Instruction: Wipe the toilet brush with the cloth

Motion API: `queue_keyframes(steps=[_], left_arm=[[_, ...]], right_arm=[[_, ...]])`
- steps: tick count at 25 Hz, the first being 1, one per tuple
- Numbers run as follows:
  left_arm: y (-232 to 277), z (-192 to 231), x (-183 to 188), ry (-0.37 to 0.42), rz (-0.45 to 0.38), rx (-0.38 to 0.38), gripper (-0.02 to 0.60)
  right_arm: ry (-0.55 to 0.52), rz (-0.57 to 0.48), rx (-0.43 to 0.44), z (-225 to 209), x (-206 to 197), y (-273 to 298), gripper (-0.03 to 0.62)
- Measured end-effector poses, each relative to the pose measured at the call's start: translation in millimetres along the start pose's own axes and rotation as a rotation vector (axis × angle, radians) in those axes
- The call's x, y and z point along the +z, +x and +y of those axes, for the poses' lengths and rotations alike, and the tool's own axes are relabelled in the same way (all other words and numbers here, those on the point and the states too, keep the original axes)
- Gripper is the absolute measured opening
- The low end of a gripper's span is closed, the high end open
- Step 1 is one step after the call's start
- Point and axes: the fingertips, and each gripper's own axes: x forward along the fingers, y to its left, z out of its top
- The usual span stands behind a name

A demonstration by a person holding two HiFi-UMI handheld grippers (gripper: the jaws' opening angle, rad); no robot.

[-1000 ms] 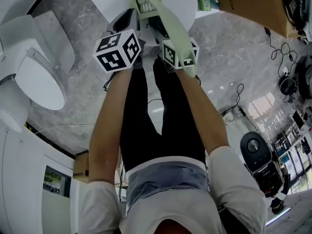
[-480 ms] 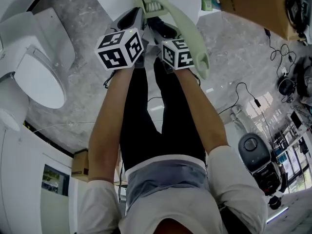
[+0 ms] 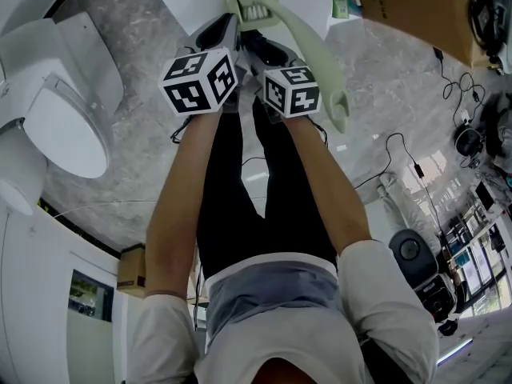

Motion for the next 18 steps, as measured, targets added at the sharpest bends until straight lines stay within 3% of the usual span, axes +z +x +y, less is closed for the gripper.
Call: queue_keyframes(steps=[18], left_arm=[[-1.2, -1.8, -0.7, 0.010, 0.008, 0.016, 0.000]], right_arm=[[-0.050, 0.013, 0.039, 9.4, 0.4, -8.2, 0.107]])
